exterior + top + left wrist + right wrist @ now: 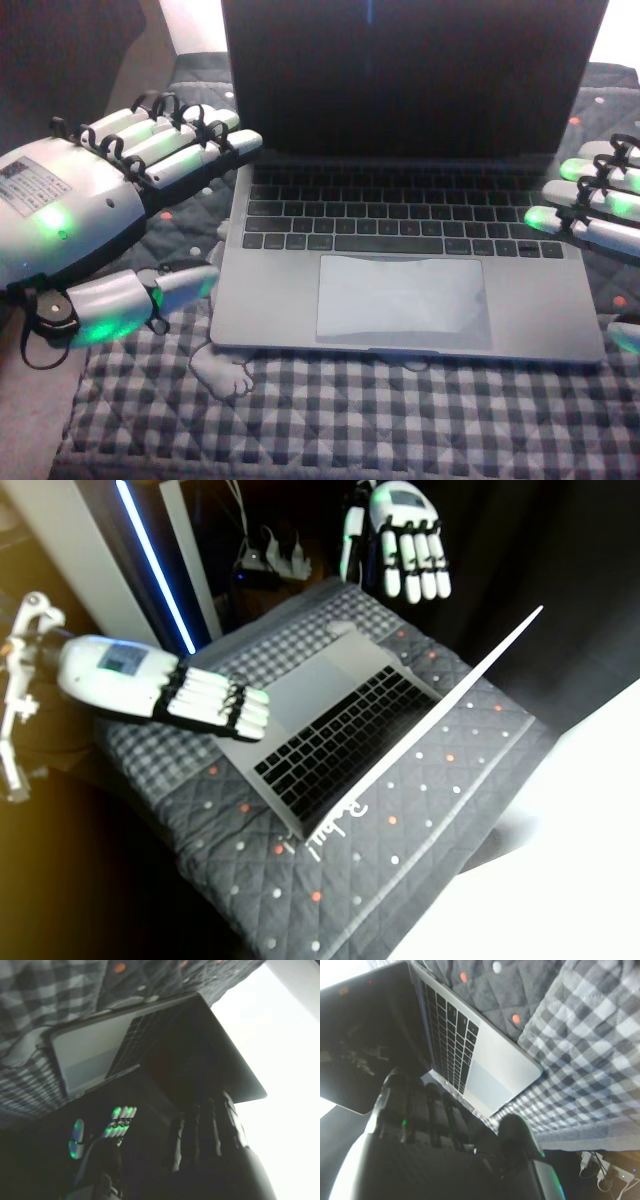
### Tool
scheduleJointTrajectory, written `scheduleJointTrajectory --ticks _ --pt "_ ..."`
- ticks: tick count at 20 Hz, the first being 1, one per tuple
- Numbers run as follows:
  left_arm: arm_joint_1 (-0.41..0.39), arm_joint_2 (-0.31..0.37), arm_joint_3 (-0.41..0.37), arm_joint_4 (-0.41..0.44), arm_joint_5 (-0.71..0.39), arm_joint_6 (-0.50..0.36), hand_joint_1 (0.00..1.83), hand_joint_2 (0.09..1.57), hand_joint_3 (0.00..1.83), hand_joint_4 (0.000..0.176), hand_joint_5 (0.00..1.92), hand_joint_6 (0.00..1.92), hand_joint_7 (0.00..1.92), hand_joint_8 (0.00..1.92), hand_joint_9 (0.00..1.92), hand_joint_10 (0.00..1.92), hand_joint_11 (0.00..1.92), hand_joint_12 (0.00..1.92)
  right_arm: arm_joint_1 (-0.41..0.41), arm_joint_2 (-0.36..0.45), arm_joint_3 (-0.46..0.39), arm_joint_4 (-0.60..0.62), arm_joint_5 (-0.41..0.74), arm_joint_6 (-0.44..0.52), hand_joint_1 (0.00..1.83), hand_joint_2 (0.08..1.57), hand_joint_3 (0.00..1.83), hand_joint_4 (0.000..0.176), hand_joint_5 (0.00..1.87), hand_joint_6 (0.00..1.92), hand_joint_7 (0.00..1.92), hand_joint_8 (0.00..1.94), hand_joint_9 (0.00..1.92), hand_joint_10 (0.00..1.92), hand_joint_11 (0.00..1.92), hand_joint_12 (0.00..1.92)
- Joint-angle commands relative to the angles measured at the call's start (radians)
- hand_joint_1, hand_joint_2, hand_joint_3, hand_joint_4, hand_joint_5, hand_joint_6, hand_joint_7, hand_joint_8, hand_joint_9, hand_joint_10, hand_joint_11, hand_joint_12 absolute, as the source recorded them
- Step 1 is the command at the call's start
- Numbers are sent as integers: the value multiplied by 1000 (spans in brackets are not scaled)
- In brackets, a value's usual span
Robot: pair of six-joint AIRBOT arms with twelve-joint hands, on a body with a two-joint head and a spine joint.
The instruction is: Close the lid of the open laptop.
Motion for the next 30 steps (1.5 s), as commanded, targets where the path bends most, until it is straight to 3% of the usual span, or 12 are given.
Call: scheduleJointTrajectory --ticks 1,2,3,5,8,10,12,15,20,25,28,30 --pt "-7 -3 -1 -3 -115 -11 299 1414 8 42 77 29 52 6 85 52 0 908 13 6 1 13 130 -5 16 1408 25 38 0 0 0 0 0 0 0 0" --pt "2 -8 2 -3 -109 -33 318 1395 0 38 99 19 121 9 184 73 0 940 13 6 1 13 132 -5 93 1416 18 23 0 0 0 0 0 0 0 0" --pt "13 -19 9 -3 -103 -60 294 1387 0 46 110 17 156 15 207 73 0 958 13 6 1 13 134 -5 158 1412 10 31 0 0 0 0 0 0 0 0" --pt "41 -47 16 -3 -78 -85 248 1389 0 0 246 45 225 15 218 68 0 988 13 7 1 14 148 -3 173 1415 7 49 0 0 0 0 0 0 0 0" --pt "64 -81 19 -4 -47 -87 309 1391 0 0 273 33 305 26 266 84 0 912 13 8 1 18 168 1 169 1423 6 79 0 0 0 0 0 0 0 0" --pt "78 -111 30 -4 -17 -109 334 1370 0 0 265 21 327 19 309 98 0 1040 13 8 1 21 175 4 78 1414 1 33 0 0 0 0 0 0 0 0" --pt "85 -121 33 -4 -8 -117 305 1350 0 0 230 4 296 3 287 85 0 1043 13 8 1 21 182 7 39 1411 0 100 0 0 0 0 0 0 0 0" --pt "103 -141 42 -4 6 -145 301 1355 1 2 218 2 287 2 281 61 0 935 13 8 2 21 212 18 27 1410 0 39 0 0 0 0 0 0 0 0" --pt "110 -157 46 -4 14 -158 294 1355 0 17 176 2 226 1 262 40 0 825 17 9 11 24 262 40 114 1368 0 57 0 0 0 0 0 0 0 0" --pt "118 -160 49 -6 14 -168 222 1372 1 25 193 4 234 1 260 33 0 885 145 -35 53 15 258 40 393 1386 0 7 0 0 0 0 0 0 0 0" --pt "120 -163 50 -6 17 -169 202 1378 2 18 186 6 223 2 248 25 0 869 276 -93 99 -6 173 26 302 1378 0 101 0 0 0 0 0 0 0 0" --pt "122 -165 51 -7 17 -169 147 1383 3 4 179 2 227 2 262 30 0 844 343 -126 125 -3 119 -2 341 1382 0 128 0 0 0 0 0 0 0 0"
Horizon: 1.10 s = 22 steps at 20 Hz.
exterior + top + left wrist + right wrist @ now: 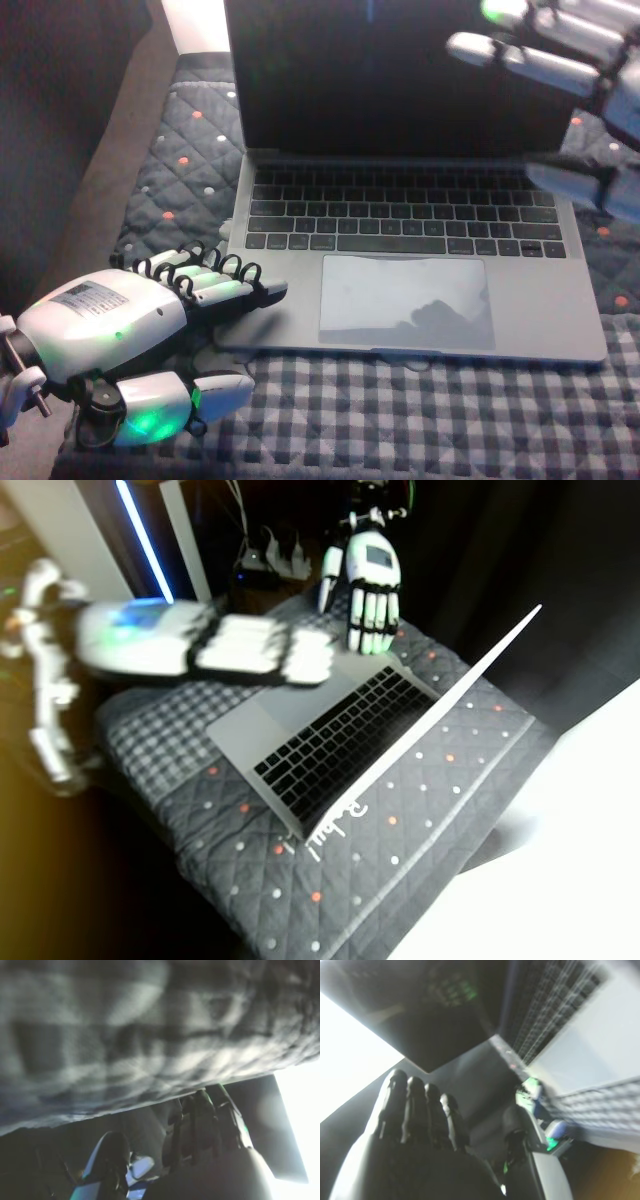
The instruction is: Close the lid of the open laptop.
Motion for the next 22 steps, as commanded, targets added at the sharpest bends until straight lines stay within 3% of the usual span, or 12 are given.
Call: scheduleJointTrajectory --ticks 1,2,3,4,6,7,8,10,12,19,21,22 --pt "-2 -11 1 11 -91 -7 169 1373 0 6 189 5 236 4 276 35 0 847 30 8 7 9 85 -8 307 1401 6 107 0 0 0 0 0 0 0 0" --pt "-2 -16 3 11 -91 -12 193 1369 0 4 195 6 239 4 290 38 0 903 67 -5 20 8 71 -8 298 1395 3 130 0 0 0 0 0 0 0 0" --pt "-2 -20 6 11 -90 -17 233 1360 0 1 212 11 249 6 299 41 0 925 85 -13 31 10 60 -7 325 1408 7 120 0 0 0 0 0 0 0 0" --pt "-1 -30 13 11 -86 -25 189 1373 0 4 179 4 217 0 263 24 0 872 116 -32 56 12 30 -8 335 1396 1 100 0 0 0 0 0 0 0 0" --pt "-2 -37 18 14 -82 -27 197 1361 0 1 209 12 245 7 297 33 0 931 194 -62 98 16 -42 -8 291 1401 3 37 0 0 0 0 0 0 0 0" --pt "-2 -37 18 14 -83 -29 210 1357 0 0 212 11 248 6 300 33 0 942 246 -71 109 16 -75 -14 285 1387 0 38 0 0 0 0 0 0 0 0" --pt "-1 -37 18 14 -86 -34 247 1349 0 0 233 15 267 9 317 38 0 989 283 -76 112 51 -100 -73 319 1385 0 20 0 0 0 0 0 0 0 0" --pt "-1 -45 21 17 -81 -35 276 1344 0 0 243 13 269 5 312 32 0 942 334 -82 101 194 -130 -291 282 1400 3 0 0 0 0 0 0 0 0 0" --pt "-5 -58 31 25 -73 -47 256 1347 0 6 230 4 259 0 309 28 0 912 359 -92 121 303 -160 -401 421 1431 6 0 0 0 0 0 0 0 0 0" --pt "-5 -64 32 26 -85 -64 238 1361 3 0 222 5 252 4 300 23 0 898 379 -146 219 407 -288 -401 579 1382 0 0 0 0 0 0 0 0 21 11" --pt "-4 -64 31 26 -85 -67 229 1363 2 0 225 5 255 3 311 27 0 921 379 -149 212 396 -292 -401 595 1328 3 0 74 0 118 4 123 18 0 428" --pt "-4 -64 31 26 -85 -67 239 1362 1 0 224 3 247 1 300 21 0 885 379 -149 205 383 -293 -401 619 1303 0 0 223 35 369 48 407 291 0 1451"
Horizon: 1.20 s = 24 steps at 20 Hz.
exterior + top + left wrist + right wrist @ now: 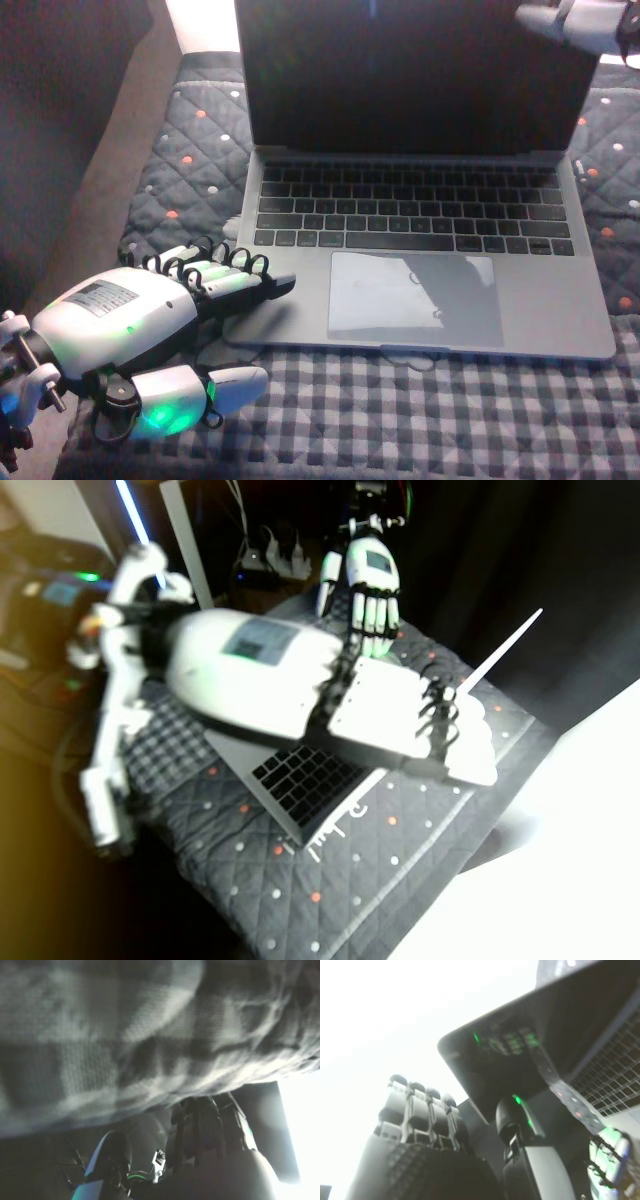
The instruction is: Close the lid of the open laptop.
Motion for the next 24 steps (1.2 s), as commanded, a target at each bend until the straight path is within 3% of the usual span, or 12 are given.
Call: scheduleJointTrajectory --ticks 1,2,4,7,10,12,13,18,21,22,23,24 --pt "-3 -14 -4 21 -53 -14 259 1358 0 1 231 5 252 2 306 23 0 898 15 15 -3 -21 117 -8 613 1295 0 0 409 55 595 71 547 607 211 1690" --pt "-3 -14 -4 21 -54 -16 263 1357 0 0 239 7 259 4 315 26 0 934 15 20 -14 -29 115 -8 611 1292 0 0 487 73 707 96 610 838 404 1711" --pt "0 -13 -4 16 -59 -17 286 1350 0 0 253 10 269 5 321 27 0 943 15 29 -38 -51 116 -8 638 1306 2 0 129 1307 358 1257 375 1637 451 1903" --pt "7 -7 -7 4 -65 -17 291 1348 0 0 251 5 266 1 312 19 0 873 14 70 -116 -138 119 -1 566 1281 0 0 0 1894 166 1733 267 1916 488 1921" --pt "29 19 -23 -22 -96 -17 197 1362 5 0 229 2 260 1 295 9 0 822 -15 109 -150 -522 131 423 454 1249 0 0 2 1920 67 1580 51 1798 257 1921" --pt "41 36 -34 -33 -116 -17 146 1362 3 27 203 0 229 0 269 1 0 809 -48 118 -153 -730 175 679 493 1205 0 0 0 1921 66 1620 1 1899 212 1921" --pt "44 41 -38 -35 -120 -17 208 1353 0 35 207 2 228 1 263 2 0 852 -70 124 -156 -775 206 742 483 1221 0 0 0 1813 115 1637 240 1896 479 1921" --pt "53 52 -50 -41 -145 -17 289 1347 0 49 215 4 214 0 223 0 0 832 -180 155 -176 -870 311 911 455 1181 0 0 11 1591 179 1748 250 1921 226 1921" --pt "71 79 -74 -41 -195 -16 326 1352 0 23 274 21 296 21 309 36 0 1043 -246 169 -179 -879 342 963 399 1248 9 0 0 1511 24 1712 89 1843 121 1921" --pt "86 98 -89 -47 -242 -16 374 1399 0 0 566 173 644 224 537 516 126 1528 -262 170 -179 -879 342 968 331 1278 16 0 0 1676 77 1677 114 1826 181 1921" --pt "98 111 -98 -53 -277 -16 374 1399 0 0 566 173 644 224 537 516 126 1528 -271 170 -179 -879 341 972 331 1278 16 0 0 1676 77 1677 114 1826 181 1921" --pt "110 125 -108 -62 -311 -16 996 1302 0 0 649 1062 759 1266 706 1312 456 1840 -281 171 -180 -879 341 979 322 1274 11 0 24 1757 133 1608 105 1766 130 1921"
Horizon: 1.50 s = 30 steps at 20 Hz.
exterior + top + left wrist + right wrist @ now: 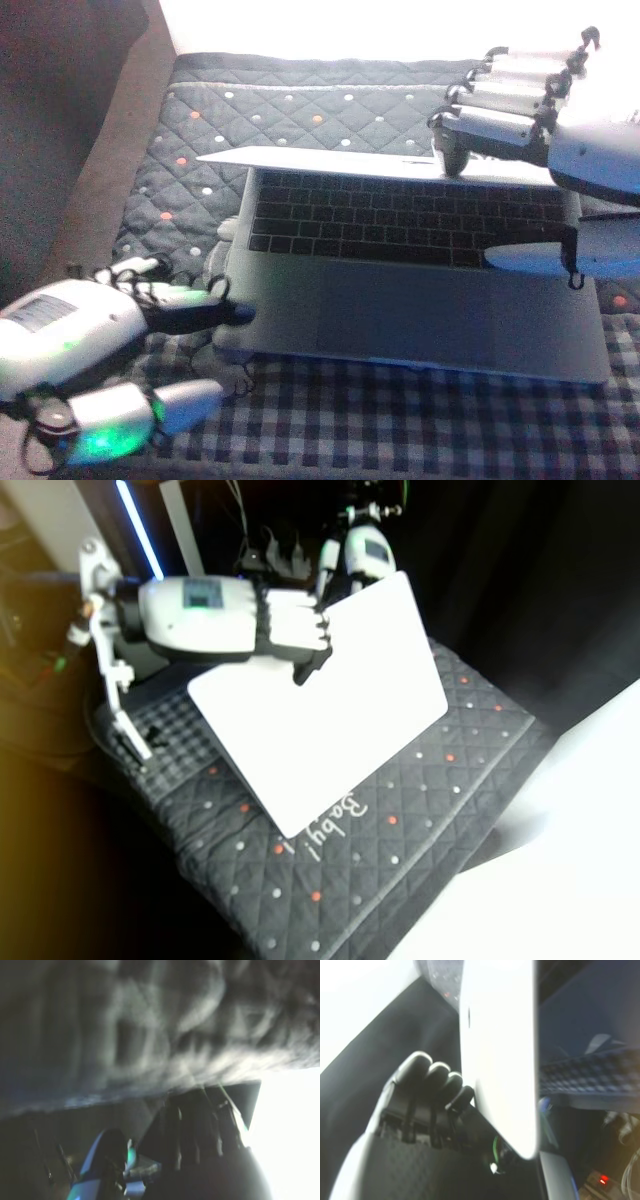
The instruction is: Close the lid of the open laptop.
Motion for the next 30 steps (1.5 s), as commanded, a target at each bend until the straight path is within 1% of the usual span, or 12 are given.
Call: scheduleJointTrajectory --ticks 1,3,4,9,11,12,13,16,22,27,29,30 --pt "6 15 -7 -12 -198 -5 934 1306 0 0 662 1422 832 1487 842 1659 713 1905 -2 15 -2 18 81 7 319 1279 10 0 28 1773 151 1553 91 1704 76 1921" --pt "44 43 -25 -53 -294 0 866 1368 35 0 570 1691 990 1900 1095 1911 1065 1920 -31 16 -2 20 81 12 366 1290 9 0 5 1760 162 1625 114 1770 84 1921" --pt "62 57 -29 -70 -336 0 791 1172 522 23 560 1834 1083 1917 1127 1919 1032 1921 -49 17 -4 23 81 14 371 1291 7 0 0 1561 156 1632 128 1781 122 1921" --pt "66 90 -28 -124 -482 28 1039 926 956 0 622 1921 797 1766 961 1920 930 1921 -159 16 -20 26 80 22 516 1345 9 0 83 1453 221 1490 168 1757 188 1921" --pt "63 90 -22 -143 -516 28 1087 921 948 0 625 1921 724 1733 825 1921 886 1921 -204 6 -20 27 73 27 540 1496 10 131 321 1902 206 1641 129 1838 111 1921" --pt "59 90 -21 -148 -527 28 1241 980 838 0 494 1908 642 1794 686 1921 789 1921 -214 2 -20 26 63 27 557 1505 4 120 330 1917 143 1592 116 1782 101 1921" --pt "54 89 -19 -150 -533 29 1235 1198 443 0 383 1818 543 1809 543 1921 554 1921 -222 -2 -20 26 56 29 511 1446 0 0 65 1502 61 1378 41 1567 19 1921" --pt "29 84 -11 -149 -528 32 972 1452 22 0 353 1826 484 1832 349 1593 300 1801 -246 -8 -20 26 45 36 369 1430 0 0 2 1101 144 997 72 1311 4 1825" --pt "2 71 1 -137 -502 32 964 1474 0 0 303 1862 500 1824 311 1532 119 1806 -247 -10 -19 20 31 37 310 1440 1 0 2 1068 253 865 203 1186 85 1788" --pt "-2 71 3 -136 -508 32 951 1479 1 0 306 1870 479 1839 256 1553 75 1823 -247 -7 -21 14 13 38 559 1433 0 0 249 728 646 169 514 620 320 1596" --pt "-2 72 3 -136 -512 32 942 1483 0 0 305 1871 470 1854 238 1576 112 1841 -247 -2 -23 13 15 42 535 1431 0 0 311 628 716 70 604 570 364 1571" --pt "-2 72 3 -136 -515 32 915 1498 2 10 304 1905 432 1880 205 1597 80 1835 -247 -1 -24 16 40 42 525 1452 4 0 147 820 582 14 262 937 57 1779"
